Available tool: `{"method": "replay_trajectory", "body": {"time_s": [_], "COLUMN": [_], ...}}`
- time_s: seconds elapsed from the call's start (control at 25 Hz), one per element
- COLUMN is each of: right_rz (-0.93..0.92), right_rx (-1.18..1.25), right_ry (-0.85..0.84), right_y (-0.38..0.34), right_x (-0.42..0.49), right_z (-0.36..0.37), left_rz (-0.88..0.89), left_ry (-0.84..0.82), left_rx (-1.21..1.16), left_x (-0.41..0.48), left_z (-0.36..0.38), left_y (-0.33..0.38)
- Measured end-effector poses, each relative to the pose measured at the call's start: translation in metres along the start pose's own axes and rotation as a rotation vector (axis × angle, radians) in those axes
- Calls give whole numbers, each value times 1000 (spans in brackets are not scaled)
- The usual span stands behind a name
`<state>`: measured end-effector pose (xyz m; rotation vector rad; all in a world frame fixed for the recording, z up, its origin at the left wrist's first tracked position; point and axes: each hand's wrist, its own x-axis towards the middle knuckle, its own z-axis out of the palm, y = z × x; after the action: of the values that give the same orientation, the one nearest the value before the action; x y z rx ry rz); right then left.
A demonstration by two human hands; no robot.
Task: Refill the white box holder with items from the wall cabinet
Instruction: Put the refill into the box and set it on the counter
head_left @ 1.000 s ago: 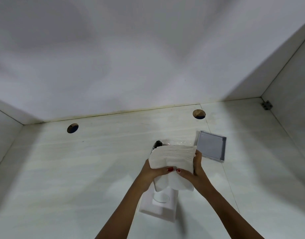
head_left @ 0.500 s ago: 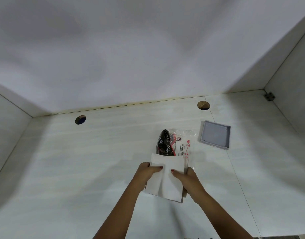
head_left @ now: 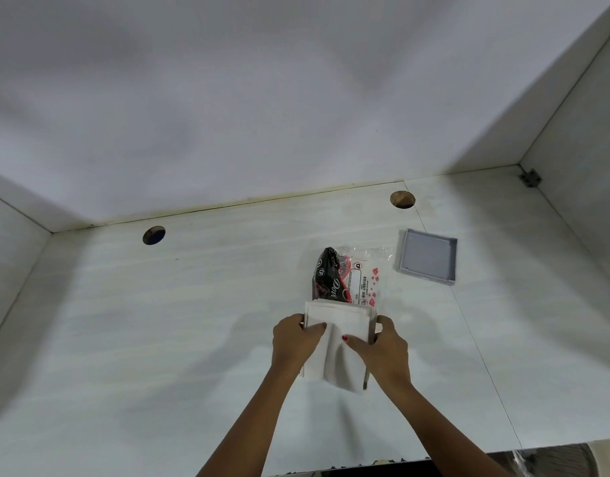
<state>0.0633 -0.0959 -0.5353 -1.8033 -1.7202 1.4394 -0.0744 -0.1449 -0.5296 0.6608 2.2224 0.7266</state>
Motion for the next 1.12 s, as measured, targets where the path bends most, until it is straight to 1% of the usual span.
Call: {"method": "replay_trajectory", "body": {"time_s": [0.08,0.16,0.32,0.44,0.56,0.72,0.88,0.96,1.12], "right_rz": [-11,-2,96,81,83,137,140,149,128], "right_rx": [-28,-35,46,33,41,-59,-64,-95,-83], "right_ry": [14,-7,-80,-97,-162,-254,-281,-273,-242], "right_y": [-2,-5,-7,-6,-7,-6,-3,-2,0], "right_x": [0,1,4,5,10,14,19,18,19], "right_z": [2,2,-3,-6,-16,-23,-23,-21,-20], "left_rz": [23,42,10,26,28,31,35,25,80], "left_ry": [-17,-20,-36,-49,2,-39,-25,-44,-18], "left_rx": [63,91,18,4,-102,-152,-218,-182,-136], "left_x": [4,8,12,10,7,1,-1,1,4], "left_z": [-3,-7,-8,-4,-3,0,2,4,4], "left_y": [-5,-7,-7,-8,-12,-16,-22,-26,-28]}}
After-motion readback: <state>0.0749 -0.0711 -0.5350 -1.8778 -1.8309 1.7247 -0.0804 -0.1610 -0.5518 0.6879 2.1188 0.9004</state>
